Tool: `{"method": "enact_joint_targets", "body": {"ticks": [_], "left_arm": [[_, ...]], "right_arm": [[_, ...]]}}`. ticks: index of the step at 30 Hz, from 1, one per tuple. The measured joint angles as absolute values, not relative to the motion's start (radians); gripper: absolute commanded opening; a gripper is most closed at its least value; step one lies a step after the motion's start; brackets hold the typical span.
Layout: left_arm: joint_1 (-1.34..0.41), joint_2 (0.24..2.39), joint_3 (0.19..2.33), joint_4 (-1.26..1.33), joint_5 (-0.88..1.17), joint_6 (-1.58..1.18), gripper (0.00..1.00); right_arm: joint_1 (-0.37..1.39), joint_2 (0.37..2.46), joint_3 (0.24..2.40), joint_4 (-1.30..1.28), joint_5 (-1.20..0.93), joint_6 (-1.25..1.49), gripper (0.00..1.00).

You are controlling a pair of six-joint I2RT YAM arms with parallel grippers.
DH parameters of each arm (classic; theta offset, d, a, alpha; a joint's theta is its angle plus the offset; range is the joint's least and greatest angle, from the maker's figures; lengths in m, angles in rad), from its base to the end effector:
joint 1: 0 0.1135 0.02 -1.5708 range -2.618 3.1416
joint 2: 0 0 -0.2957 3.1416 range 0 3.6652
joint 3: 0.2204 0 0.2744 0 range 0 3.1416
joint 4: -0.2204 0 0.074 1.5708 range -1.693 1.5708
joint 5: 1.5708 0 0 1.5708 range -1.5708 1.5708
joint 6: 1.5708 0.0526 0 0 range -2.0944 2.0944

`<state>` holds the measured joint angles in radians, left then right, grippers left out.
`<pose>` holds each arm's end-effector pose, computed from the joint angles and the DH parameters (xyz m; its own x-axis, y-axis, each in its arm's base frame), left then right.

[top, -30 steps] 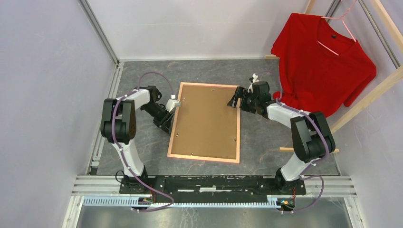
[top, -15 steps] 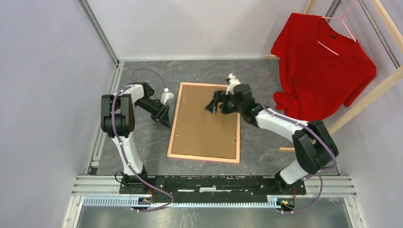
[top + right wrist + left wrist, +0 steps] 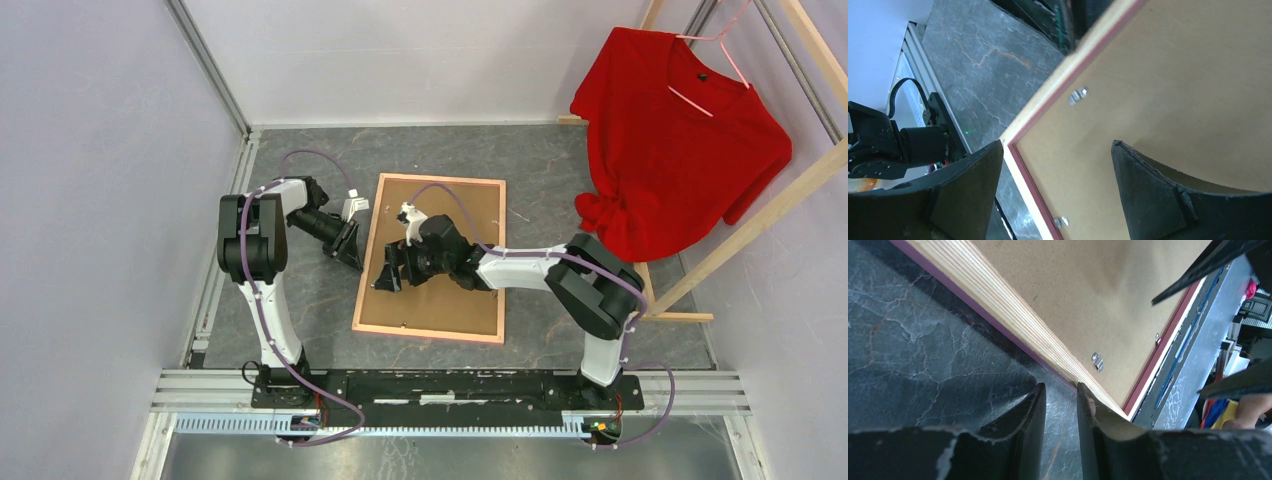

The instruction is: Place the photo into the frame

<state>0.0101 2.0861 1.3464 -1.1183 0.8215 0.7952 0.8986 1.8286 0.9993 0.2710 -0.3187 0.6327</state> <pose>0.3732 -0.0347 0.1293 -0.8244 0.4780 -0.3030 0.5347 0.4823 -0.6939 0.2521 0.3433 0.1768 -0.8033 -0.1075 -0.5858 -0.5376 0.5543 0.6354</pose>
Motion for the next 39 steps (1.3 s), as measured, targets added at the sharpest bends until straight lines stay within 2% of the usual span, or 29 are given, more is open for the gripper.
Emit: {"method": "enact_joint_targets", "body": {"ticks": [11, 39], "left_arm": [[0.011, 2.101, 1.348, -1.120, 0.832, 0.779, 0.33], [0.011, 2.101, 1.348, -1.118, 0.831, 0.772, 0.31]], "right_arm": [[0.979, 2.003, 1.145, 0.298, -0.340, 0.653, 0.83], [0.977, 2.061, 1.200, 0.328, -0.334, 0.655, 0.82]]}}
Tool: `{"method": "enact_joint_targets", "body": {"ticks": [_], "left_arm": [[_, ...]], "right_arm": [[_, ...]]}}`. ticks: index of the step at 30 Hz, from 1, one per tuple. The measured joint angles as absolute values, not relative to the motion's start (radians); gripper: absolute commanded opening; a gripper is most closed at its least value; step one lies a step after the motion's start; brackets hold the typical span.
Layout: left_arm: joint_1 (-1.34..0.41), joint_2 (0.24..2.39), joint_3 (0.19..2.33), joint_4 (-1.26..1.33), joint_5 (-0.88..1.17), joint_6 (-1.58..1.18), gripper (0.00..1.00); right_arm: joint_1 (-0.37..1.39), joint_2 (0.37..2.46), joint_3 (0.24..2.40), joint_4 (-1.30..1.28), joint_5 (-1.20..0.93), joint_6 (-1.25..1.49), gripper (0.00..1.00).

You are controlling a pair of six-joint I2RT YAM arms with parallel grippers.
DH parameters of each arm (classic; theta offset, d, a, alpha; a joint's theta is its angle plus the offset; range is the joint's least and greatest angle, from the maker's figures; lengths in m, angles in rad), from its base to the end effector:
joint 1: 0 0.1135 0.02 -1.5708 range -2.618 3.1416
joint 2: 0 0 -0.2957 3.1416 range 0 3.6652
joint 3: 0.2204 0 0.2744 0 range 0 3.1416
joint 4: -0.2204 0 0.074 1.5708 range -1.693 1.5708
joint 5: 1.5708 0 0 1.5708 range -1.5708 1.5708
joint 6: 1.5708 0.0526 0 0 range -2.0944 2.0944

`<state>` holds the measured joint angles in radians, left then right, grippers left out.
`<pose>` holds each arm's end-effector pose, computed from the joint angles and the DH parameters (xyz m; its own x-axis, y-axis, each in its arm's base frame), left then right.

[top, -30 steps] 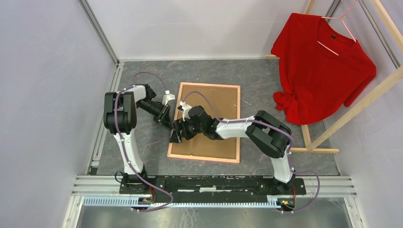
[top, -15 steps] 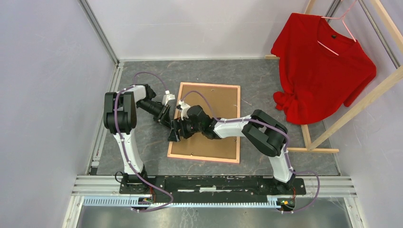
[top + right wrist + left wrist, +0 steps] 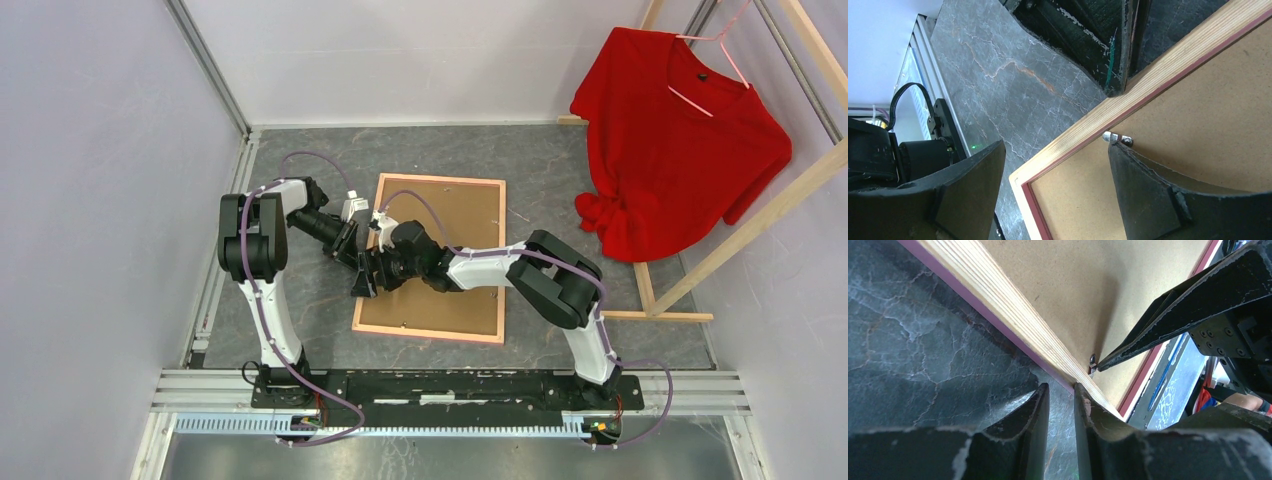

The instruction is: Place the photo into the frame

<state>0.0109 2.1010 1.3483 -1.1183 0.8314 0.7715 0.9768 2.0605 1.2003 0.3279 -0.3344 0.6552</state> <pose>0.3740 -0.0348 0.1248 -0.8422 0.4607 -0.2801 0.5041 0.4886 -0.7122 0.2576 0.4122 0.1478 -0.7986 -0.1541 -0.5817 -0.5731 0.4897 0.6571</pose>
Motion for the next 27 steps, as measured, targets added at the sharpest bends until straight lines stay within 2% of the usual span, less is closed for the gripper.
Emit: {"method": "enact_joint_targets", "body": {"ticks": [27], "left_arm": [[0.011, 2.101, 1.348, -1.119, 0.832, 0.772, 0.30]], "right_arm": [[0.972, 2.078, 1.221, 0.332, -0.342, 0.654, 0.82]]}}
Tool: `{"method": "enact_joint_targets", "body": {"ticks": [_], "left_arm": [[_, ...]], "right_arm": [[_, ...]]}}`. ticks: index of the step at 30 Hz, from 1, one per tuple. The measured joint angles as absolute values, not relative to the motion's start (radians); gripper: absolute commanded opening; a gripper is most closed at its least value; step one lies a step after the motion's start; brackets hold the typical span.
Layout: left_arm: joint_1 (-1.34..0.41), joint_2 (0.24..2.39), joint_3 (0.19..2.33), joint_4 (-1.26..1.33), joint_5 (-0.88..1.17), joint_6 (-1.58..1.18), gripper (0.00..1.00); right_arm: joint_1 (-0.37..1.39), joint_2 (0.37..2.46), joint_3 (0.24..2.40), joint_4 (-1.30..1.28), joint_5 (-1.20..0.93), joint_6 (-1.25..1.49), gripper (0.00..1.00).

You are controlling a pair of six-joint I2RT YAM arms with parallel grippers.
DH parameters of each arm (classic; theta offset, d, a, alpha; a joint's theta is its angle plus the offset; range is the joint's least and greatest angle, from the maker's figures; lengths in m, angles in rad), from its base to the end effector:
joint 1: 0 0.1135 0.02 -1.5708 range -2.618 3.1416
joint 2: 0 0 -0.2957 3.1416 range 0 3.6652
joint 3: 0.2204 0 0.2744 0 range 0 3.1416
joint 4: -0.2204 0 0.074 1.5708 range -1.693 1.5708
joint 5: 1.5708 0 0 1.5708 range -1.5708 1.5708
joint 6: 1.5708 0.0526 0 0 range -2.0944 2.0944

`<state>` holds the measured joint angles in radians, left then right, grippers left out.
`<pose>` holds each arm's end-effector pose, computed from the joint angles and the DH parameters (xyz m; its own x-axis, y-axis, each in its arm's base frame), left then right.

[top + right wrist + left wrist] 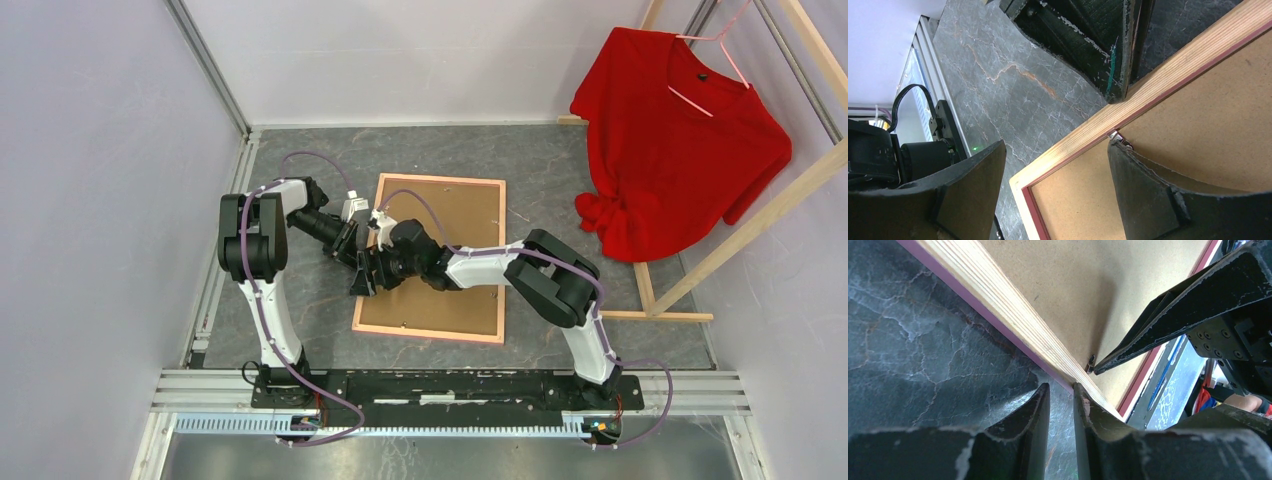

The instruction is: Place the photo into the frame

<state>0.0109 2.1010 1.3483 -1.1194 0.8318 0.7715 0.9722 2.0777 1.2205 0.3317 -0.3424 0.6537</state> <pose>0.3739 -0.0348 0.1248 -0.8426 0.4605 -0.2794 0.5033 0.4883 -0.7129 0.2621 0.4156 0.1469 -0.7971 -0.1521 -0.5843 -0.5758 0.4829 0.6598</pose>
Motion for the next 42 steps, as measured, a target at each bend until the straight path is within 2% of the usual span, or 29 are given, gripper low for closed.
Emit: {"method": "enact_joint_targets", "body": {"ticks": [19, 42], "left_arm": [[0.011, 2.101, 1.348, -1.120, 0.832, 0.772, 0.30], [0.011, 2.101, 1.348, -1.120, 0.832, 0.772, 0.29]], "right_arm": [[0.917, 1.969, 1.128, 0.327, -0.348, 0.652, 0.86], [0.960, 2.096, 1.243, 0.334, -0.381, 0.670, 0.84]]}}
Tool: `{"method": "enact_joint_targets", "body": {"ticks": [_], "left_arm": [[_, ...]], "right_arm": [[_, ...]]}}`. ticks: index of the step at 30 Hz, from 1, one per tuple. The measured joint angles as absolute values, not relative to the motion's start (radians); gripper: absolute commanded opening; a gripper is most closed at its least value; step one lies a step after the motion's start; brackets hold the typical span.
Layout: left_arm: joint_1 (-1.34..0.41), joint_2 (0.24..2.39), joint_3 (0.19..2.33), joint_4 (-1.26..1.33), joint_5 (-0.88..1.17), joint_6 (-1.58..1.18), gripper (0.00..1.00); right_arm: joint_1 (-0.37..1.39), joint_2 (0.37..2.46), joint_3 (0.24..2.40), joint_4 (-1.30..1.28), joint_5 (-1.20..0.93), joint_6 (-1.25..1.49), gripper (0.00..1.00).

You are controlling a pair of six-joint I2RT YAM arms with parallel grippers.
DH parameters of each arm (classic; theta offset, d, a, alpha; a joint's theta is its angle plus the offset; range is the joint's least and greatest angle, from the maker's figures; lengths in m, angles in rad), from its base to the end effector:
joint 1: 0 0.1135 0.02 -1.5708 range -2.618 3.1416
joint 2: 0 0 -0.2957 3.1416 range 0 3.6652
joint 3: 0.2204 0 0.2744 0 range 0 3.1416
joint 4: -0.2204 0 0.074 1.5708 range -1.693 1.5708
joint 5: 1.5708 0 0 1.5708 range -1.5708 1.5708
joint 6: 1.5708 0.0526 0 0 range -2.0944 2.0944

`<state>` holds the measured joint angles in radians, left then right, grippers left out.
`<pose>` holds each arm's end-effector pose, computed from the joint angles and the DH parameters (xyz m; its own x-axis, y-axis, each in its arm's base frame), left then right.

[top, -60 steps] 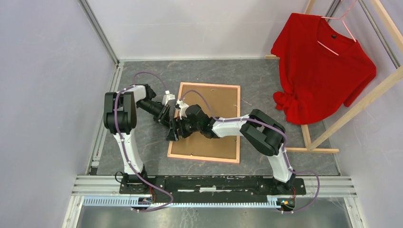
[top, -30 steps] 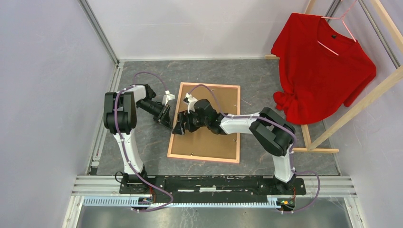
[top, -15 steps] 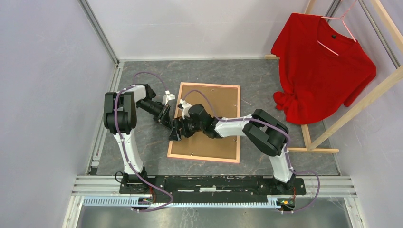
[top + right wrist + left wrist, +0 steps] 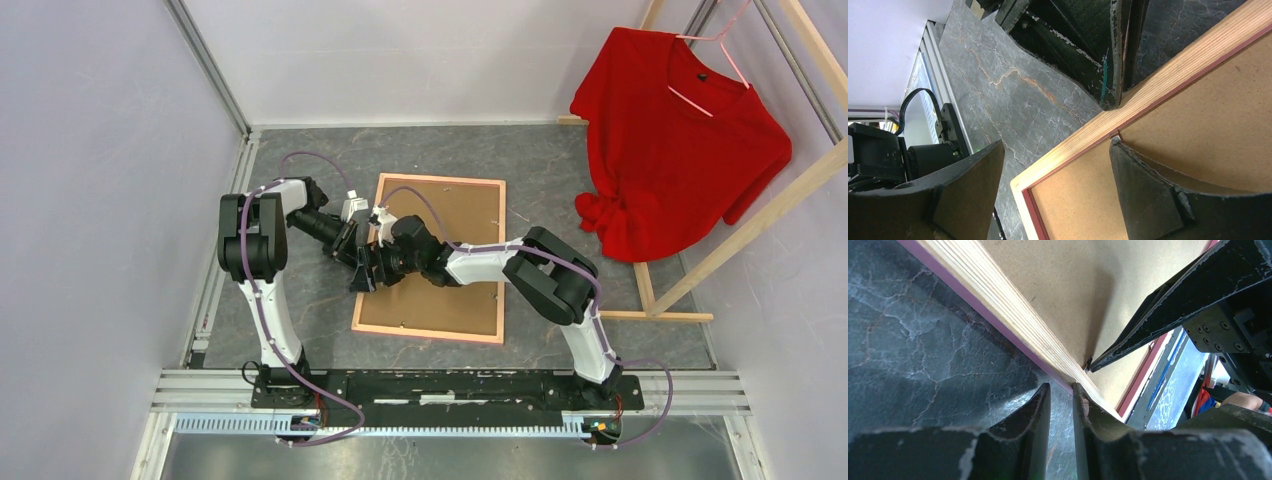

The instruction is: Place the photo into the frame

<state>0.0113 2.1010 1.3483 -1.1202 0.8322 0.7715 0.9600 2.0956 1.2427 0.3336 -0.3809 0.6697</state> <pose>0.3738 -0.0347 0.1249 -0.8430 0.4599 -0.2789 0.5024 0.4883 -0.7135 0.2685 0.4176 0.1462 -0.8101 -0.1523 -0.5661 -0.5647 0.4625 0.6836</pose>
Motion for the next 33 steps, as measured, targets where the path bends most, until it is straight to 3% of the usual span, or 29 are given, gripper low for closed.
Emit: {"method": "enact_joint_targets", "body": {"ticks": [8, 12, 15, 24, 33], "left_arm": [[0.012, 2.101, 1.349, -1.121, 0.832, 0.772, 0.29], [0.015, 2.101, 1.374, -1.126, 0.817, 0.772, 0.35], [0.022, 2.103, 1.433, -1.121, 0.815, 0.765, 0.42], [0.032, 2.219, 1.638, -1.013, 0.848, 0.581, 0.47], [0.019, 2.296, 1.697, -0.985, 0.911, 0.506, 0.31]], "right_arm": [[0.952, 2.095, 1.243, 0.332, -0.395, 0.671, 0.86], [0.928, 2.060, 1.202, 0.334, -0.418, 0.681, 0.90], [0.872, 2.020, 1.181, 0.321, -0.426, 0.677, 0.92], [0.650, 2.017, 1.295, 0.279, -0.382, 0.624, 0.93], [0.612, 2.224, 1.539, 0.267, -0.377, 0.614, 0.90]]}}
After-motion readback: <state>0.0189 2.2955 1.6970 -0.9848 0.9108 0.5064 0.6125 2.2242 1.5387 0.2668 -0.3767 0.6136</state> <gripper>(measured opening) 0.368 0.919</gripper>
